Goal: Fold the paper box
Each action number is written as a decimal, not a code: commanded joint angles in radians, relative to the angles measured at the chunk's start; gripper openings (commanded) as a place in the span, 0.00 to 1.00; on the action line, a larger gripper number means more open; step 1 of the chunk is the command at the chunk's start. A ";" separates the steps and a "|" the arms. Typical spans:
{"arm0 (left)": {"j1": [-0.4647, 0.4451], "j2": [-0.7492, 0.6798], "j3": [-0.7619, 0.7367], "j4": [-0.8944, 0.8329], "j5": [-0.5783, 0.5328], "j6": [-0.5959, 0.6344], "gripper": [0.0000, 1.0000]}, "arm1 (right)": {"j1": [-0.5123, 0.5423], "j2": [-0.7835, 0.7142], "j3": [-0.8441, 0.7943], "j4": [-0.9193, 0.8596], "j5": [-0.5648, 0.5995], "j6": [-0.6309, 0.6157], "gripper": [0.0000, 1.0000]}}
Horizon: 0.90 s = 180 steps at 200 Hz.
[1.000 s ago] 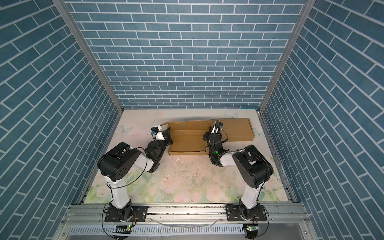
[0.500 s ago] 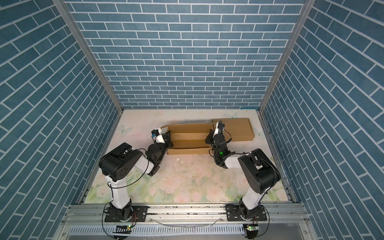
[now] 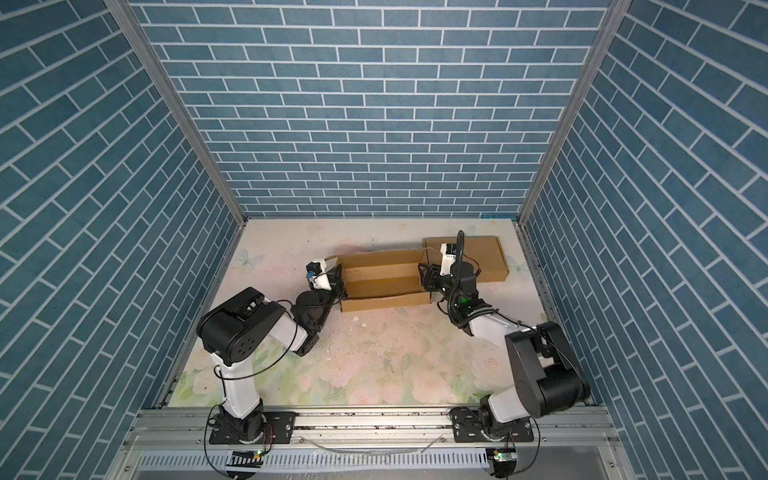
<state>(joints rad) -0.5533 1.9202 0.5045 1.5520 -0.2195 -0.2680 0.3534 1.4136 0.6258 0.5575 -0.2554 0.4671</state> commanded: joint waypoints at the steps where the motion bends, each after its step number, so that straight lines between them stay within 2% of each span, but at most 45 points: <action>1: -0.016 0.028 -0.033 -0.146 0.037 0.037 0.00 | -0.018 -0.131 0.075 -0.332 -0.183 -0.177 0.57; 37: -0.016 0.029 -0.042 -0.146 0.051 0.070 0.00 | -0.037 -0.279 0.313 -0.879 -0.166 -0.537 0.58; 70: -0.018 0.041 -0.040 -0.147 0.063 0.085 0.00 | -0.003 -0.154 0.677 -1.239 -0.096 -0.792 0.60; 118: -0.026 0.044 -0.036 -0.146 0.078 0.108 0.00 | 0.162 0.174 1.051 -1.455 0.027 -1.074 0.63; 158: -0.027 0.050 -0.041 -0.147 0.077 0.113 0.00 | 0.238 0.393 1.273 -1.558 0.030 -1.178 0.62; 180: -0.027 0.050 -0.043 -0.147 0.075 0.117 0.00 | 0.272 0.480 1.340 -1.589 0.083 -1.217 0.60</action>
<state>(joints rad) -0.5648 1.9244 0.4938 1.5627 -0.1783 -0.1661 0.5961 1.8397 1.8656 -0.9142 -0.2260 -0.6178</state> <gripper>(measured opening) 0.053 0.612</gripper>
